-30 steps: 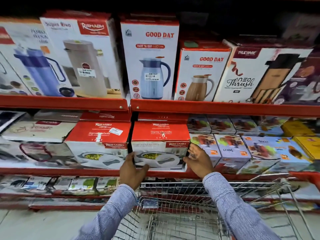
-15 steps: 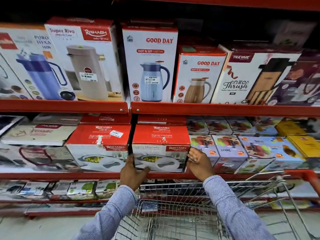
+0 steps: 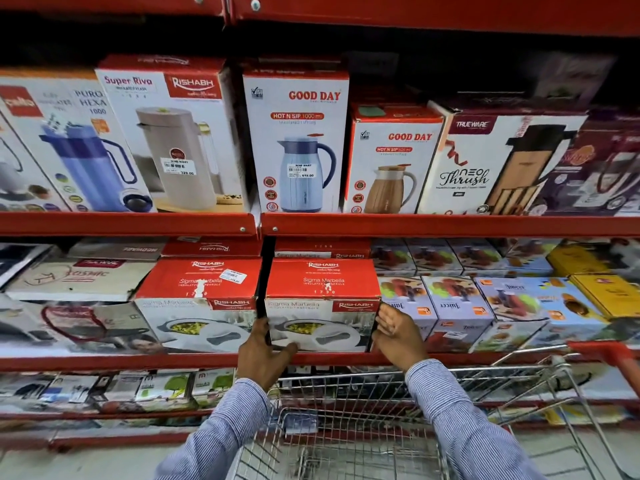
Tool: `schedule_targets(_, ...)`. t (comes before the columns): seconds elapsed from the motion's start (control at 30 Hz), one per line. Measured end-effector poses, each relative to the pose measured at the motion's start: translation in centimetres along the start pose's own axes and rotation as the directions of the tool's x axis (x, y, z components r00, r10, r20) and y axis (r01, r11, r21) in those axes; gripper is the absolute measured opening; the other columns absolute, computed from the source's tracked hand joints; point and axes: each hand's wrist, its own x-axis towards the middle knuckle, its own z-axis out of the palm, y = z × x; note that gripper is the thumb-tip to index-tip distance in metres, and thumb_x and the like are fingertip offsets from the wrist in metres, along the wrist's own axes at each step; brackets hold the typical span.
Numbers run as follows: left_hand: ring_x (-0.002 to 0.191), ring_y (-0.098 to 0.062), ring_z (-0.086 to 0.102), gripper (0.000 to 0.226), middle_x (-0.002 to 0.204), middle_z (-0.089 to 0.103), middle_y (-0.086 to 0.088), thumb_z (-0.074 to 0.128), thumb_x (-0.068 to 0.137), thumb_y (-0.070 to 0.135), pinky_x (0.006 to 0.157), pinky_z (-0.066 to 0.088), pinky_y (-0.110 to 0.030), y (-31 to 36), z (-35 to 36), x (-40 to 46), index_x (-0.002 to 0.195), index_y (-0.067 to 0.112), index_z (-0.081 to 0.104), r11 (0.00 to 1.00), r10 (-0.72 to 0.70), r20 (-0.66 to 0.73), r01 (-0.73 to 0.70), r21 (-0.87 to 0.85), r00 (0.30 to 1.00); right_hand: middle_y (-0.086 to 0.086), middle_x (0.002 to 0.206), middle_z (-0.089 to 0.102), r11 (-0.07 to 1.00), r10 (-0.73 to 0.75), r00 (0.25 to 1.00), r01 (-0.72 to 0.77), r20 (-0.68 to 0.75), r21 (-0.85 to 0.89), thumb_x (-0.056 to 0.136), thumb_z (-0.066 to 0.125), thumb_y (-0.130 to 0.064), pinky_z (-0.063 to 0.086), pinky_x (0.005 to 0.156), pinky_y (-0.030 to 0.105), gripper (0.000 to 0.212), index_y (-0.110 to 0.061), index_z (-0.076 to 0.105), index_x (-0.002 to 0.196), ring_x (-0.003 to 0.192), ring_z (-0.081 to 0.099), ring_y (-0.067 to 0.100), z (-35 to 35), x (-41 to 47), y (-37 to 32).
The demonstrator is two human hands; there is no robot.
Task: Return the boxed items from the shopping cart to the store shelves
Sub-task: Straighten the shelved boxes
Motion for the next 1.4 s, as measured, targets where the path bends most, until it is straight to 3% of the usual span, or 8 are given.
schedule_targets(0.13,0.073,-0.019,0.062,0.07,0.101,0.07,-0.001,0.076,0.073,0.042,0.071,0.044,-0.024,0.1,-0.1,-0.2,0.13,0.013,0.048,1.0,-0.002,0.002,0.002,-0.001,1.0,0.013,0.152,0.039,1.0,-0.001,1.0,0.001,-0.006,-0.005,0.084,0.057,0.009,0.033,0.112,0.031,0.07,-0.003,0.029,0.147,0.14,0.039,0.025,0.1,-0.1,-0.3)
schedule_targets(0.23,0.082,-0.023,0.07,0.063,0.103,0.075,-0.004,0.076,0.075,0.039,0.075,0.051,-0.027,0.5,-0.7,-0.4,0.128,0.013,0.055,1.0,0.005,-0.078,-0.005,0.004,0.997,0.012,0.134,0.061,0.999,-0.034,0.984,0.028,-0.173,-0.04,0.081,0.057,0.008,0.047,0.103,0.034,0.053,-0.004,0.053,0.133,0.112,0.061,0.02,0.0,-0.2,-0.5)
schedule_targets(0.37,0.072,-0.015,0.067,0.03,0.089,0.073,0.0,0.073,0.081,0.021,0.073,0.059,-0.034,4.1,-3.9,-1.0,0.109,0.015,0.067,0.98,0.085,-0.331,-0.138,-0.14,0.94,-0.001,0.109,0.069,0.958,-0.275,0.857,0.282,-0.435,-0.051,0.084,0.059,0.002,0.048,0.073,0.0,0.039,-0.012,0.063,0.119,0.096,0.066,0.012,-0.1,-0.9,-3.5)
schedule_targets(0.53,0.097,-0.017,0.066,0.039,0.112,0.069,0.001,0.072,0.082,0.021,0.087,0.054,-0.032,10.5,-9.2,2.3,0.12,0.016,0.062,0.904,0.225,-0.458,-0.36,-0.232,0.86,-0.009,0.132,0.055,0.839,-0.543,0.816,0.522,-0.198,-0.152,0.088,0.06,-0.007,0.046,0.076,0.003,0.054,-0.016,0.046,0.14,0.115,0.053,0.006,1.4,0.5,-11.5)
schedule_targets(0.77,0.123,-0.021,0.058,0.082,0.138,0.059,-0.008,0.075,0.07,0.04,0.108,0.045,-0.037,14.3,-12.0,8.0,0.139,0.007,0.044,0.917,0.275,-0.346,-0.353,-0.184,0.897,0.012,0.133,0.061,0.883,-0.444,0.878,0.394,-0.178,-0.256,0.085,0.065,-0.02,0.042,0.093,0.022,0.067,-0.012,0.038,0.146,0.116,0.059,0.02,3.0,4.2,-16.7)
schedule_targets(0.9,0.103,-0.023,0.067,0.059,0.114,0.071,-0.005,0.079,0.07,0.031,0.09,0.05,-0.028,14.6,-12.0,8.9,0.121,0.011,0.054,0.929,0.283,-0.26,-0.332,-0.165,0.923,0.013,0.128,0.064,0.877,-0.447,0.868,0.379,-0.215,-0.294,0.083,0.064,-0.019,0.04,0.09,0.018,0.066,-0.009,0.041,0.144,0.113,0.062,0.022,3.5,4.5,-17.4)
schedule_targets(1.07,0.107,-0.017,0.068,0.079,0.118,0.071,0.0,0.069,0.061,0.052,0.099,0.054,-0.039,13.6,-11.7,9.6,0.129,0.017,0.053,0.921,0.277,-0.248,-0.33,-0.206,0.928,0.011,0.122,0.067,0.883,-0.452,0.855,0.387,-0.256,-0.265,0.083,0.062,-0.013,0.042,0.085,0.018,0.061,-0.009,0.044,0.141,0.096,0.063,0.014,3.7,4.4,-17.6)
schedule_targets(1.4,0.096,-0.019,0.069,0.061,0.11,0.074,0.0,0.076,0.073,0.033,0.094,0.054,-0.034,13.7,-12.0,9.2,0.127,0.015,0.055,0.918,0.307,-0.268,-0.358,-0.17,0.913,0.015,0.122,0.067,0.898,-0.436,0.859,0.395,-0.27,-0.192,0.082,0.061,-0.009,0.045,0.089,0.022,0.06,-0.008,0.045,0.14,0.093,0.059,0.013,3.9,4.4,-17.2)
